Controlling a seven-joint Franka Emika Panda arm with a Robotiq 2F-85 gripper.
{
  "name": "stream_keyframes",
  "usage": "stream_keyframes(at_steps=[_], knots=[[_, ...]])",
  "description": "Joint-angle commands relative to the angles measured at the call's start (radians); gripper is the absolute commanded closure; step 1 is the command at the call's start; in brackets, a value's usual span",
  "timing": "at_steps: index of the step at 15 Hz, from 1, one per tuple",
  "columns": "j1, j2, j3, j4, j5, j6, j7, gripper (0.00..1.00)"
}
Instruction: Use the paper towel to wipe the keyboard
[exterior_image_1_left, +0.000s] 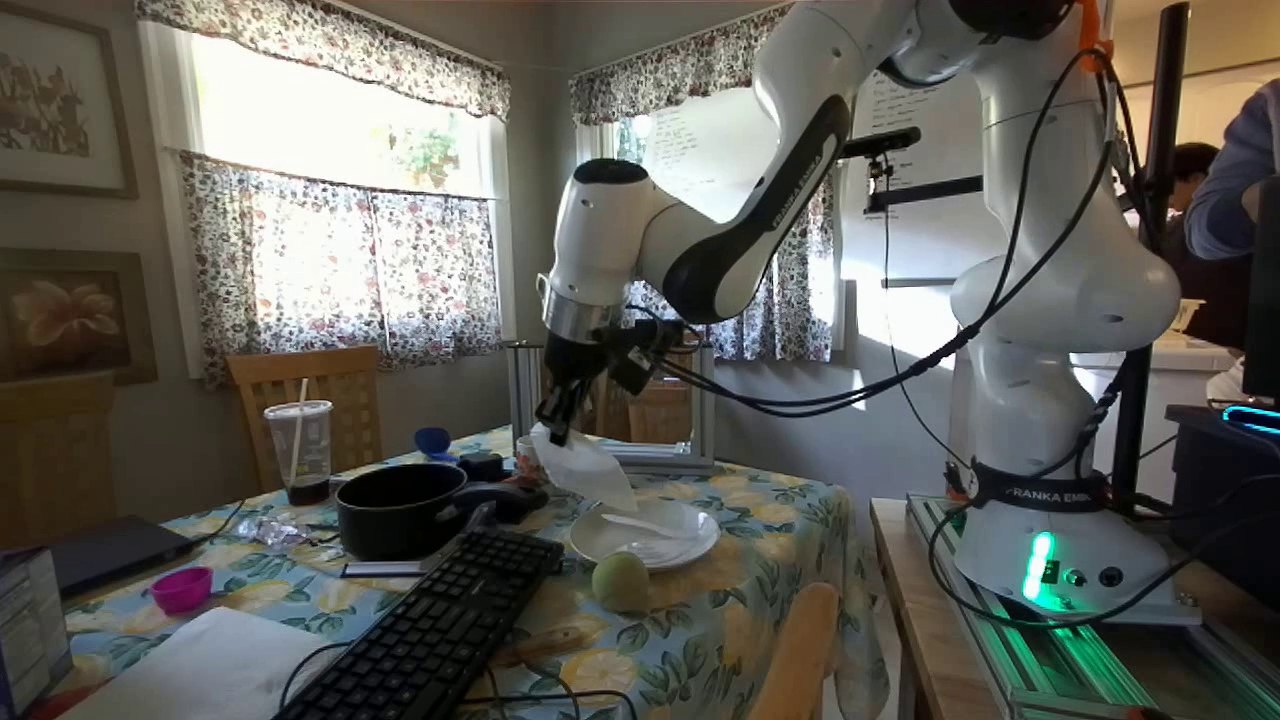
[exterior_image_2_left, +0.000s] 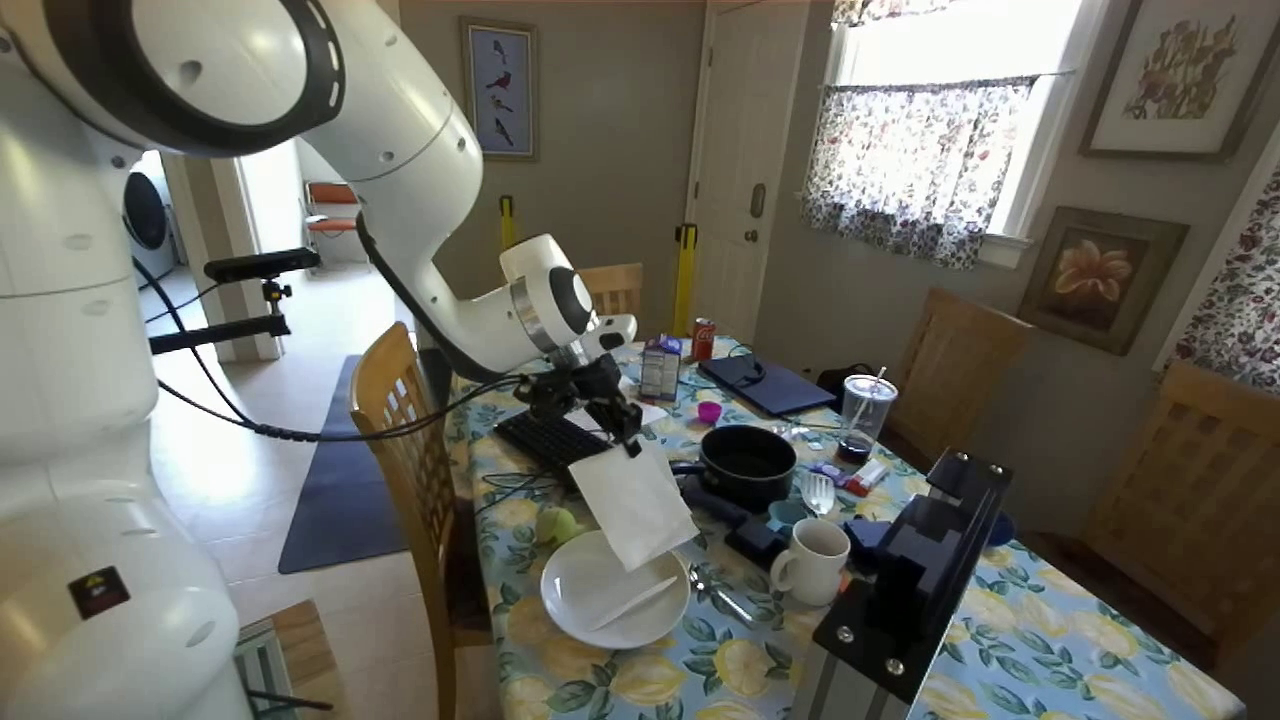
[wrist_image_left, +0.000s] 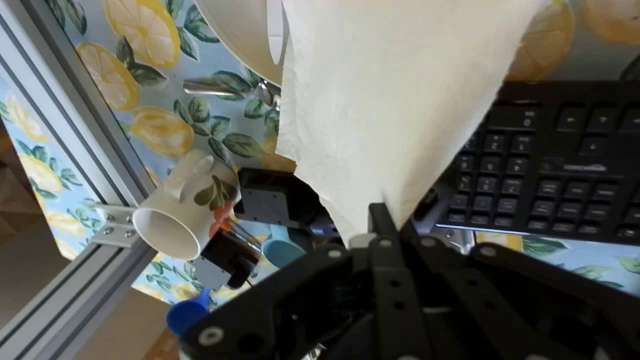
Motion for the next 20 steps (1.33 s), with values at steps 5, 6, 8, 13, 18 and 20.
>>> stream_keyframes(at_steps=[5, 6, 8, 13, 18, 20], knots=[[-0.005, 0.078, 0.099, 0.155, -0.142, -0.024, 0.003, 1.00], [-0.004, 0.092, 0.103, 0.168, -0.162, -0.012, 0.010, 1.00], [0.001, 0.129, 0.108, 0.195, -0.186, 0.024, 0.015, 1.00], [0.029, 0.246, 0.108, 0.259, -0.198, 0.117, 0.050, 1.00], [0.049, 0.347, 0.117, 0.297, -0.171, 0.178, 0.073, 1.00], [0.050, 0.379, 0.117, 0.302, -0.180, 0.238, 0.074, 1.00]])
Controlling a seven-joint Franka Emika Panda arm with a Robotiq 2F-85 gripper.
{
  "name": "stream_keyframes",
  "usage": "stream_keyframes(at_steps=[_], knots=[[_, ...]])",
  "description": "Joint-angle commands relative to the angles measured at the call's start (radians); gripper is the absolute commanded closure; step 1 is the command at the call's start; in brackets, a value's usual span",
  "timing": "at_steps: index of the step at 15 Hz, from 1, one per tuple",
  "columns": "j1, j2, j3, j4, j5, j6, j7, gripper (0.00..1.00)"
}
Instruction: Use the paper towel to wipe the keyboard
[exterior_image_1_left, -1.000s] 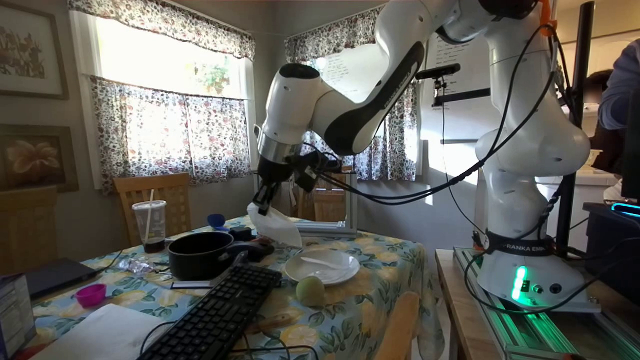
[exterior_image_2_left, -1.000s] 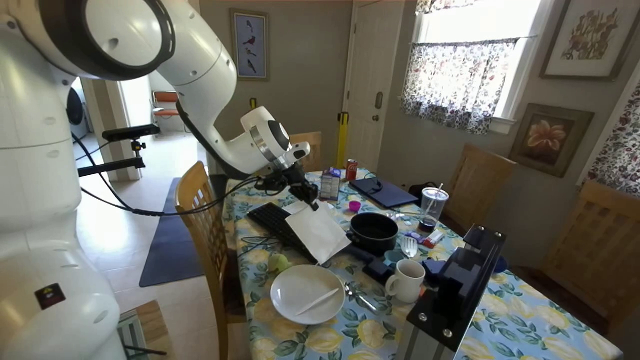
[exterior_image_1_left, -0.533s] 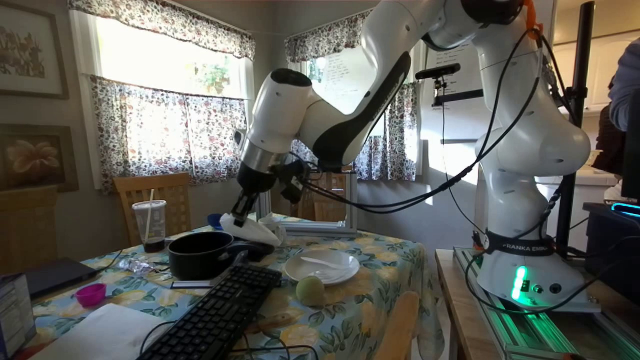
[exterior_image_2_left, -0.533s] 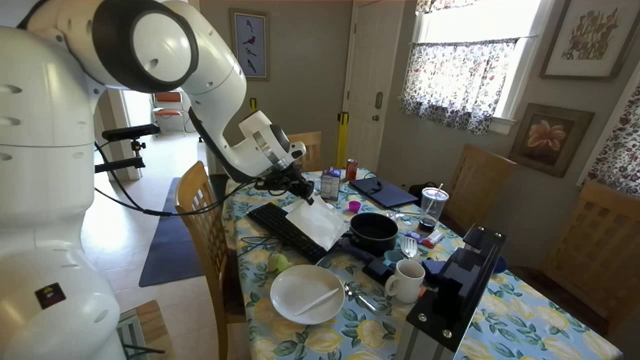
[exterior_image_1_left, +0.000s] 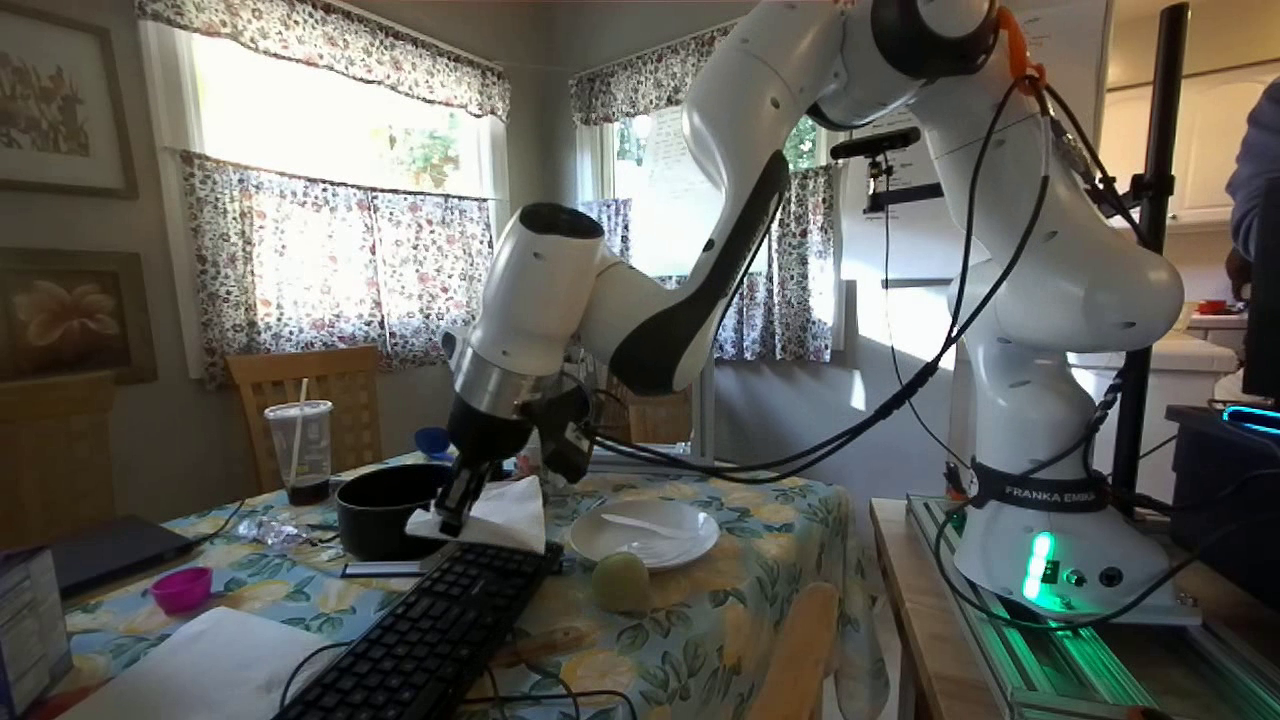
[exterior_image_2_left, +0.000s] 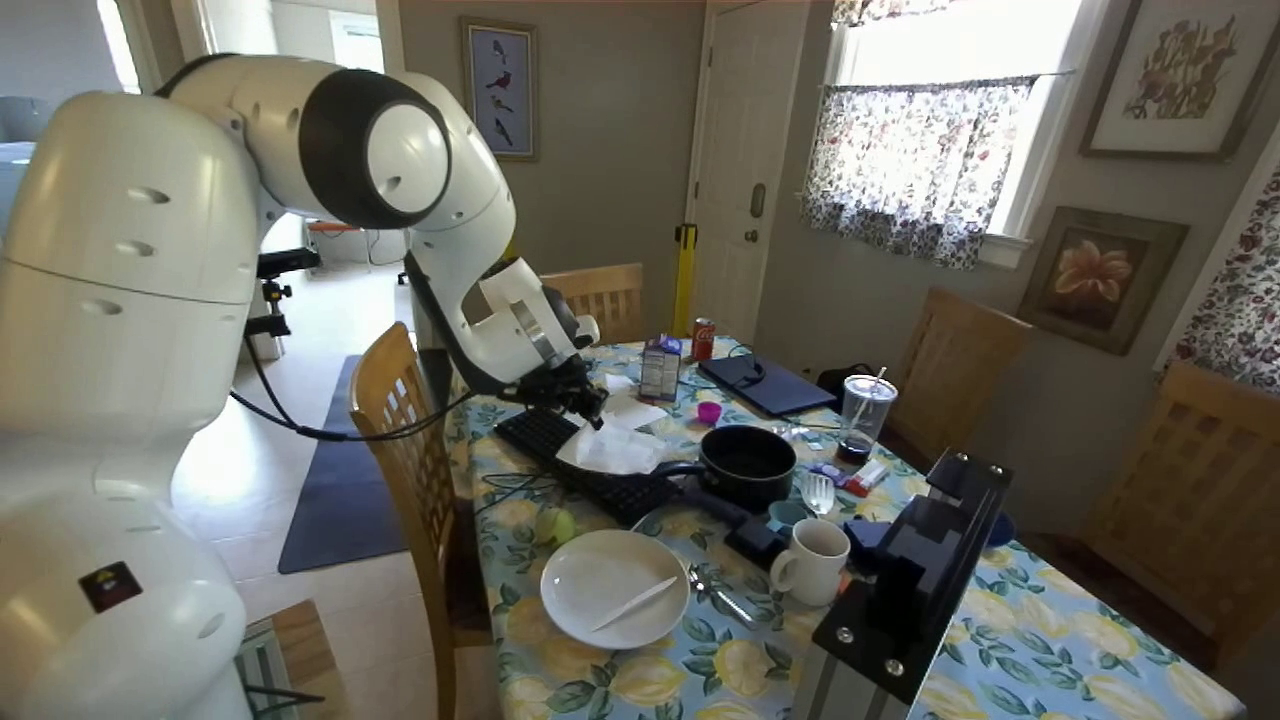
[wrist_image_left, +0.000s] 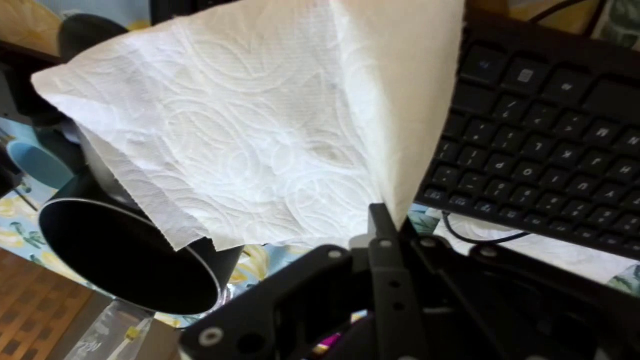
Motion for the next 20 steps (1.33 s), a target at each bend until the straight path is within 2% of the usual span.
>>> stream_keyframes(at_steps=[1, 4, 6, 9, 12, 13, 15, 20], knots=[[0.004, 0.078, -0.002, 0.044, -0.024, 0.107, 0.026, 1.00], [0.002, 0.121, -0.022, 0.059, -0.045, 0.210, 0.024, 1.00], [-0.018, 0.144, -0.016, 0.057, -0.015, 0.267, -0.004, 1.00], [-0.051, 0.186, -0.011, 0.057, -0.009, 0.399, -0.020, 1.00], [-0.054, 0.211, -0.035, 0.067, -0.018, 0.534, -0.005, 1.00], [-0.045, 0.177, -0.032, 0.033, -0.005, 0.471, -0.008, 0.99], [-0.051, 0.190, -0.035, 0.041, -0.005, 0.509, -0.008, 0.99], [-0.052, 0.192, -0.035, 0.044, -0.005, 0.513, -0.008, 1.00]])
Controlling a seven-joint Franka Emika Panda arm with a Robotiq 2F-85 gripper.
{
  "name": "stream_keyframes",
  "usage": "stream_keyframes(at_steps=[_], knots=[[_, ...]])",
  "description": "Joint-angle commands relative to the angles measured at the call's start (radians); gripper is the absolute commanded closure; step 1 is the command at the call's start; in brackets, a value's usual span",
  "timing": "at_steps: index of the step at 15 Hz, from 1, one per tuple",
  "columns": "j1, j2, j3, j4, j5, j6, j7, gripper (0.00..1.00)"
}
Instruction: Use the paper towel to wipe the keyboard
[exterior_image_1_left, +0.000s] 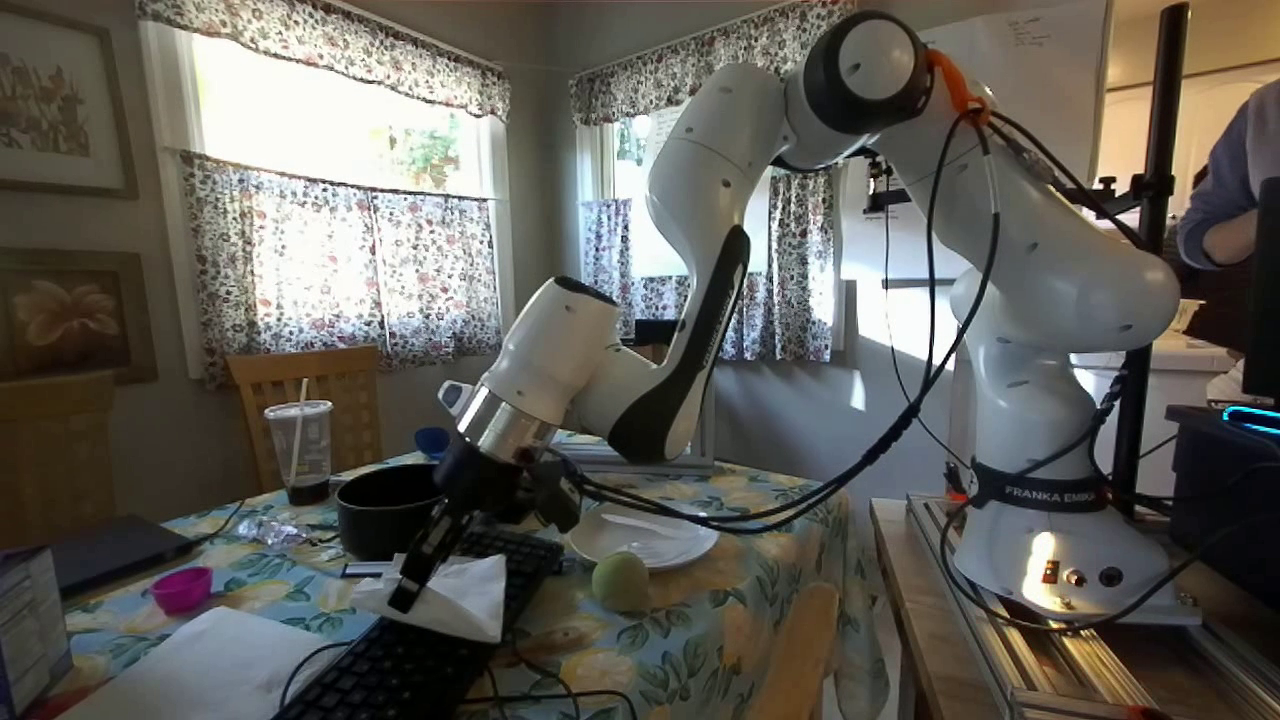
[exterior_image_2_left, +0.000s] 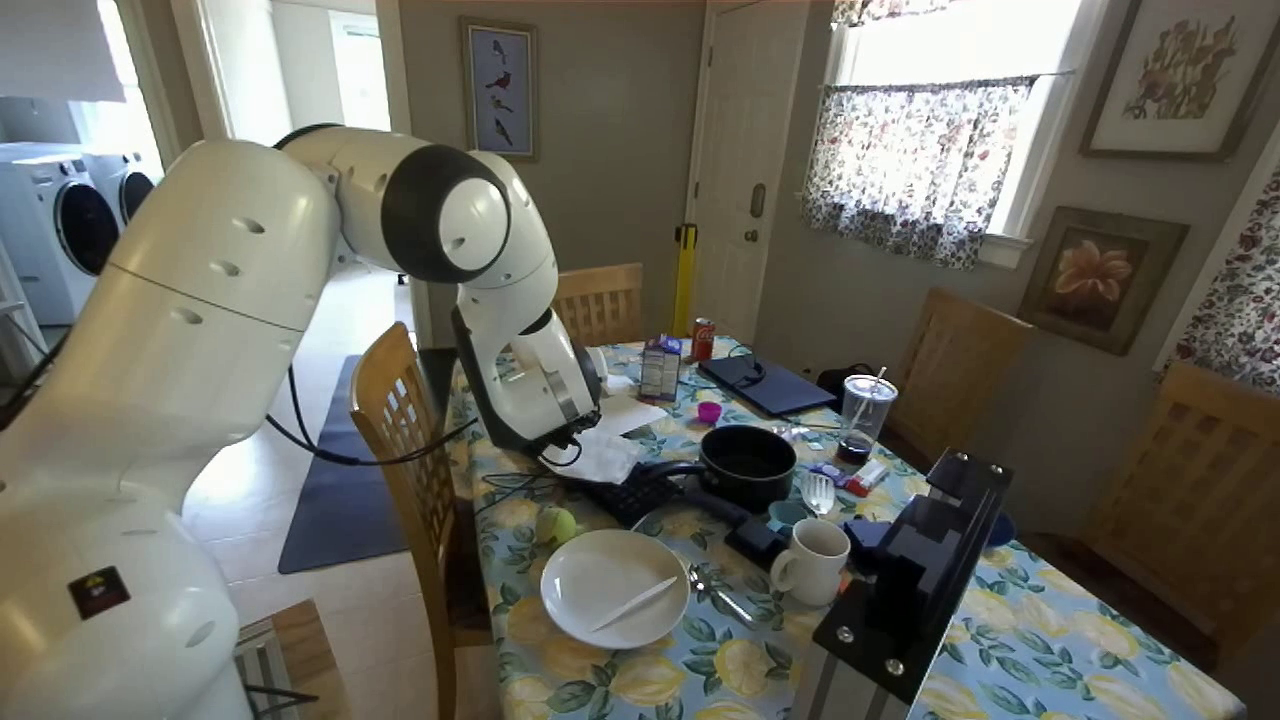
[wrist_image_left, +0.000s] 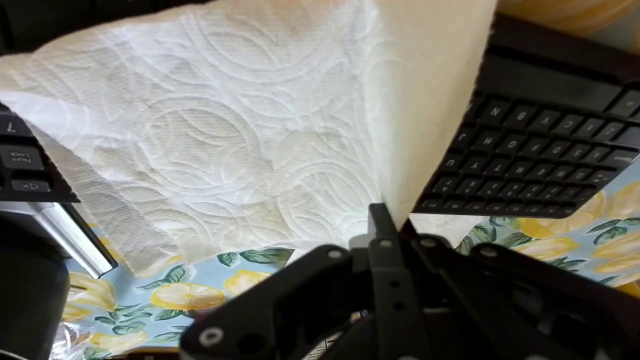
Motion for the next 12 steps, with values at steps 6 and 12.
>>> stream_keyframes(at_steps=[6, 12], knots=[[-0.032, 0.067, 0.035, 0.038, -0.003, 0.147, -0.020, 1.00], [-0.113, 0.103, 0.141, 0.011, 0.051, 0.162, -0.049, 1.00]])
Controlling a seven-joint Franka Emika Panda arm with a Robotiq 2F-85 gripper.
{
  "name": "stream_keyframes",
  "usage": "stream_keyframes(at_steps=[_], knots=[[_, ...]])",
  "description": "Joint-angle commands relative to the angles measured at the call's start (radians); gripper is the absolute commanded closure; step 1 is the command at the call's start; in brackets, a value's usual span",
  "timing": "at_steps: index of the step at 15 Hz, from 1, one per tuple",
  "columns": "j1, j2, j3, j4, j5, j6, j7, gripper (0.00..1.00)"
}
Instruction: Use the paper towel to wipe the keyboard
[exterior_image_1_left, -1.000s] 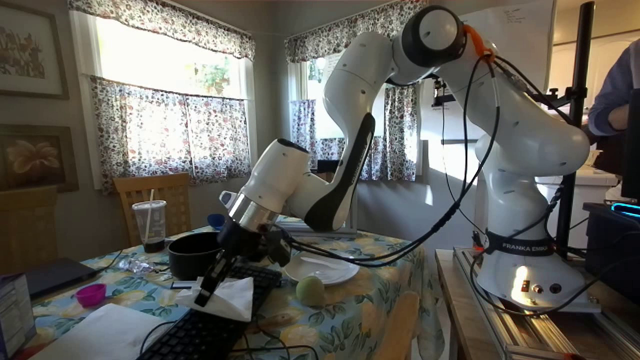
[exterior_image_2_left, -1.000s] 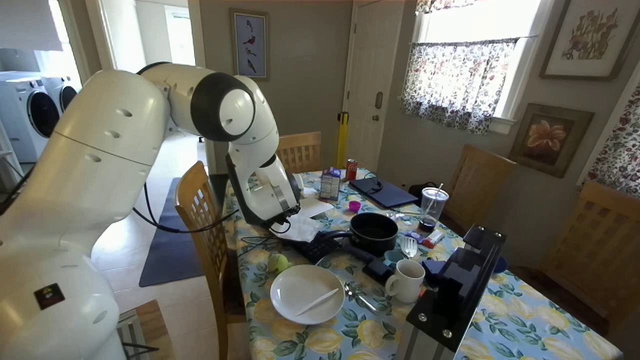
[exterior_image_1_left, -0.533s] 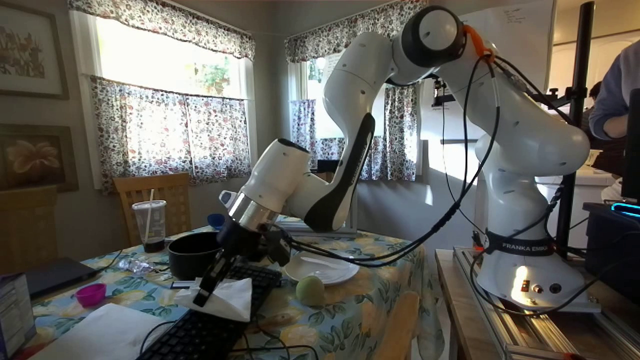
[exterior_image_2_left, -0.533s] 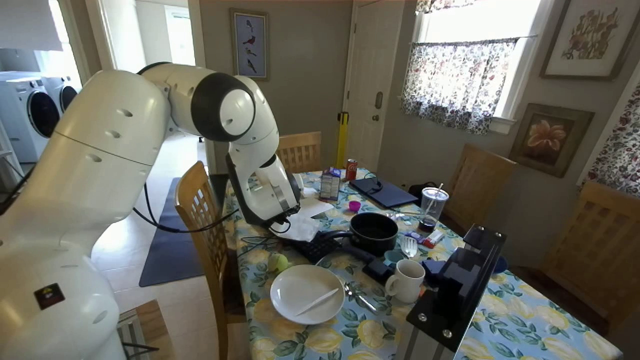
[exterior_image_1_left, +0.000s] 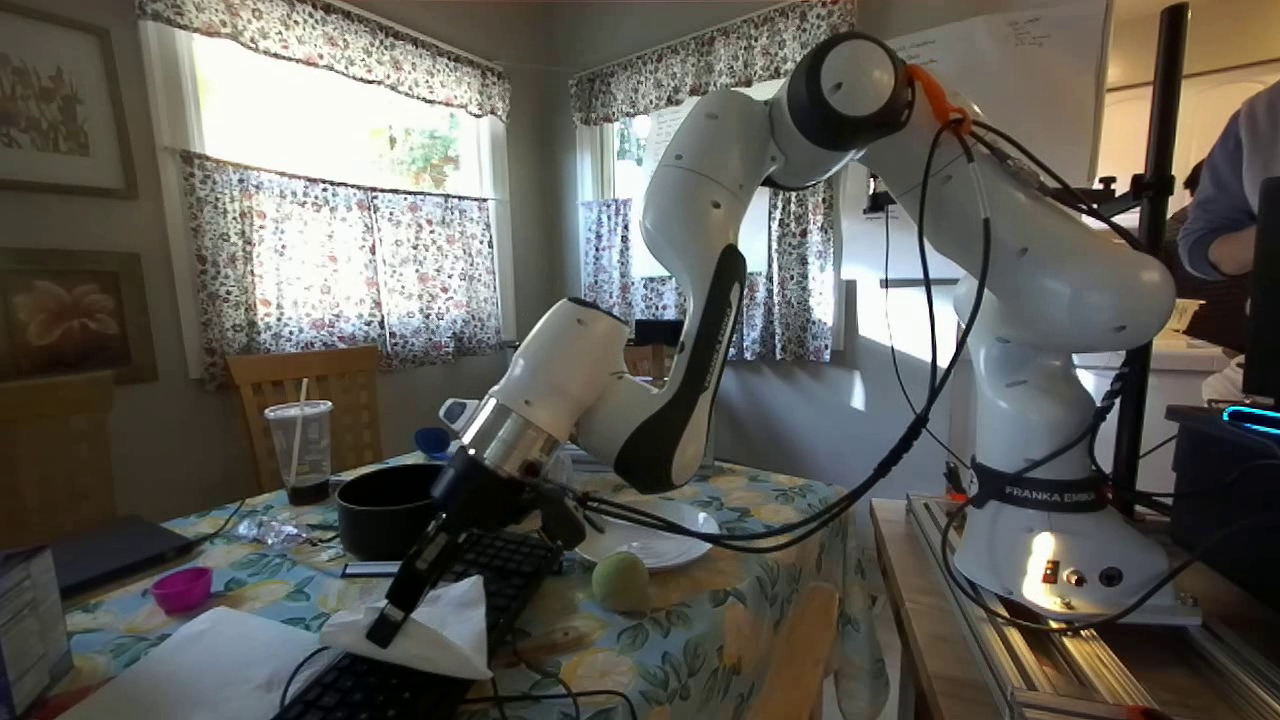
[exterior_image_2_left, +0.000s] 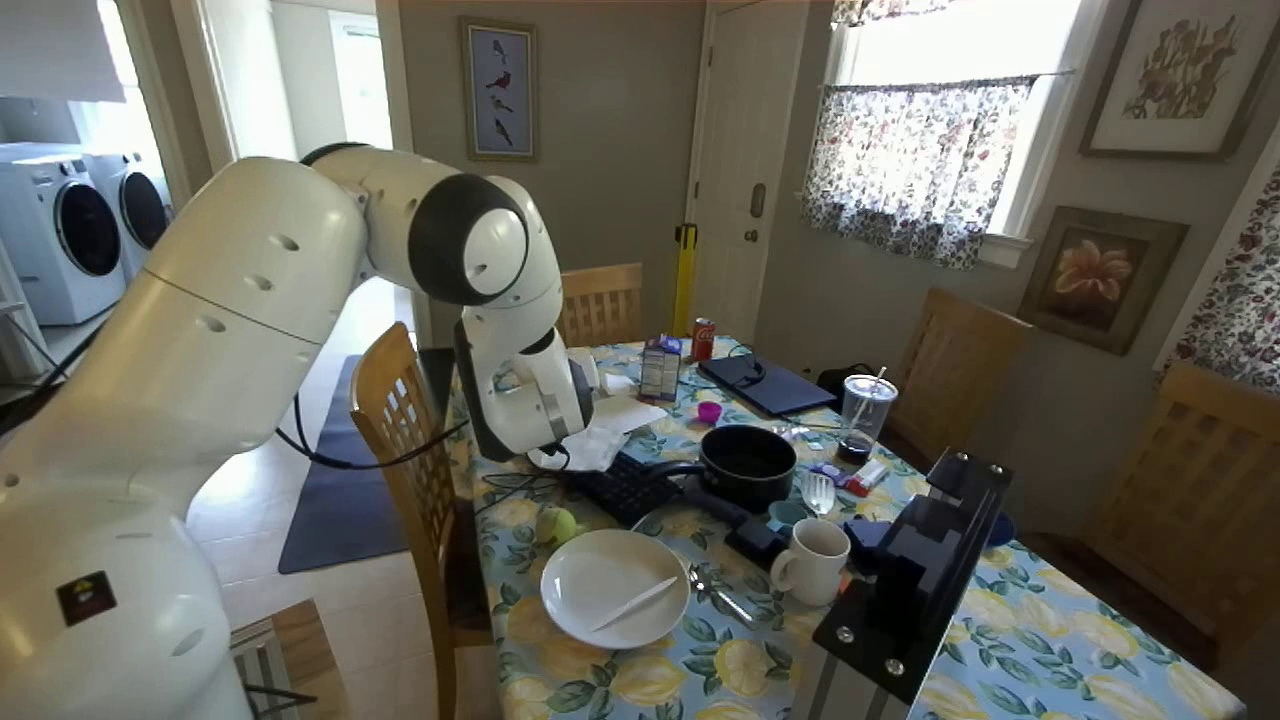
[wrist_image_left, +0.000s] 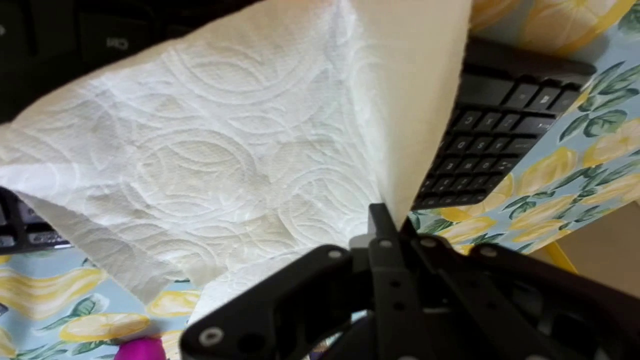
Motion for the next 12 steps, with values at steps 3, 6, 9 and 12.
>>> stream_keyframes(at_steps=[3, 6, 9, 12], knots=[[-0.073, 0.017, 0.066, -0.001, 0.012, -0.050, 0.027, 1.00], [-0.078, 0.001, 0.093, -0.045, 0.322, -0.089, -0.222, 1.00], [-0.056, -0.008, 0.088, -0.053, 0.562, -0.134, -0.391, 1.00], [-0.042, -0.018, 0.088, -0.062, 0.756, -0.191, -0.530, 1.00]])
